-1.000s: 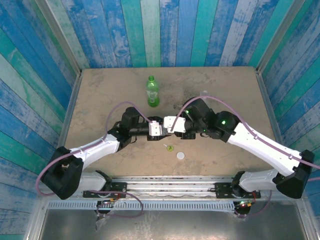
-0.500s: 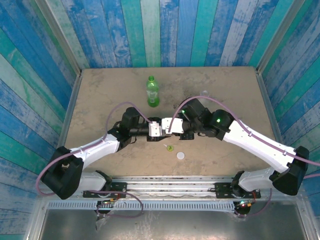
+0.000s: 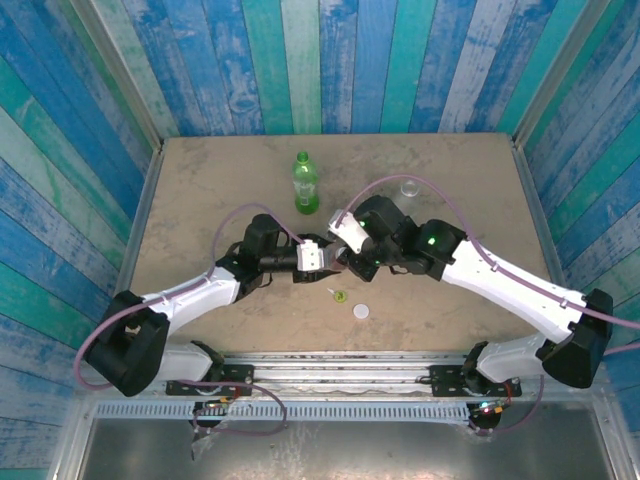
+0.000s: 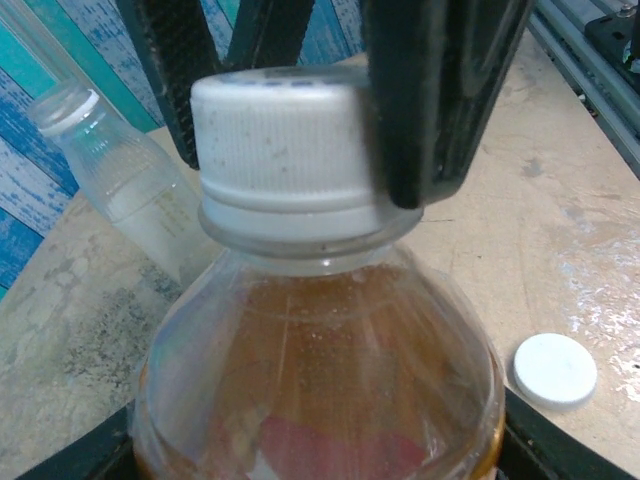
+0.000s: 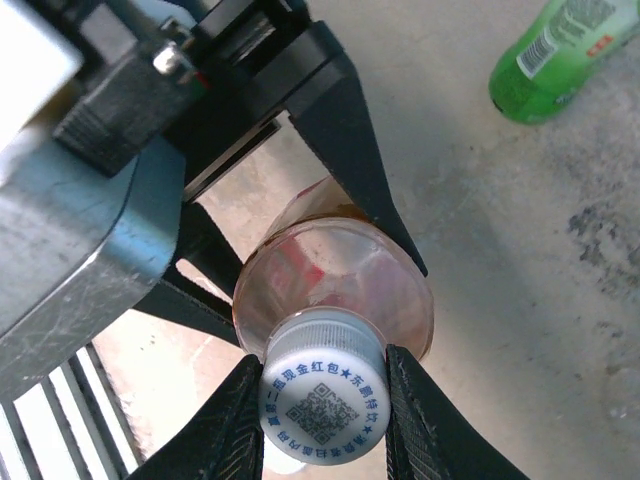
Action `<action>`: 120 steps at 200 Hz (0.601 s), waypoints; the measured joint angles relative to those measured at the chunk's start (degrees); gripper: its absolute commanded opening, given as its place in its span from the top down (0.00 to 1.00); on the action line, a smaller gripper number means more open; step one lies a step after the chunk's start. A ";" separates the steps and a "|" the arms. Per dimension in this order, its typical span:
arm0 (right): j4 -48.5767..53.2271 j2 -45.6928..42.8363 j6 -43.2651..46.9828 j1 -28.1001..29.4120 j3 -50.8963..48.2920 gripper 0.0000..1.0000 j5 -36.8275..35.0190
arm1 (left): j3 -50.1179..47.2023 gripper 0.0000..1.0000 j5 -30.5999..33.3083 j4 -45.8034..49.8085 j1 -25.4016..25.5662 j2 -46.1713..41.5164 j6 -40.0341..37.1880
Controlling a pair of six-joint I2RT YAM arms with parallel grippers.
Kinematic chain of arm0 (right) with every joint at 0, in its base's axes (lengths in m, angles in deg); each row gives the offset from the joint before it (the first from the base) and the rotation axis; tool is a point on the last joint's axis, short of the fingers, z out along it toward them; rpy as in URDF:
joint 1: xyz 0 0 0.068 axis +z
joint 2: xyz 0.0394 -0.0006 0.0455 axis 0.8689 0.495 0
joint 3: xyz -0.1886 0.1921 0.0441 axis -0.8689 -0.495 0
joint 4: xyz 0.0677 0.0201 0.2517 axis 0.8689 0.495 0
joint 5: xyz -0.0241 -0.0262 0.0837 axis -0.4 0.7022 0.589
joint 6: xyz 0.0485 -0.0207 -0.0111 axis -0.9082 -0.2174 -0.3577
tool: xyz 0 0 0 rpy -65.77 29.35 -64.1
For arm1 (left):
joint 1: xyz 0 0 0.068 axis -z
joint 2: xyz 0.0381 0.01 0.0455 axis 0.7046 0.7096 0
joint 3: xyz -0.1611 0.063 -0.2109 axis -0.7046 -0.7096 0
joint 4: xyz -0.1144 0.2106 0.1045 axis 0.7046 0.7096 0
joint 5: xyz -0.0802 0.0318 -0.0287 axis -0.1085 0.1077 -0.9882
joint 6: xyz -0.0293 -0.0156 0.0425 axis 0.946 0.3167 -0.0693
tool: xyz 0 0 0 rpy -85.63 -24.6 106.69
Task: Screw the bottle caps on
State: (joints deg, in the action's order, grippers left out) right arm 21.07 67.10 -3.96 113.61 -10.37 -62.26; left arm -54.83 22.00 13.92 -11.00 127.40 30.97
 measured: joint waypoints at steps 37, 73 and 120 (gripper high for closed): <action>0.24 -0.96 -5.68 0.44 -0.24 0.86 -2.14 | 0.00 0.45 -0.04 -0.74 0.22 0.00 0.42; 2.67 -1.25 -4.52 0.44 1.86 0.59 -2.56 | 0.31 0.45 -0.55 -2.78 0.35 0.00 0.85; 1.79 -11.69 9.53 -3.30 0.15 0.49 3.04 | 1.36 0.45 -6.99 -2.49 -2.12 0.79 2.16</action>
State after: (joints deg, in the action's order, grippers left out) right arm 22.86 55.41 5.57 110.31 -10.21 -59.22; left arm -53.48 15.00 11.43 -13.12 128.19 33.14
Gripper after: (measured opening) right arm 0.516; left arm 0.612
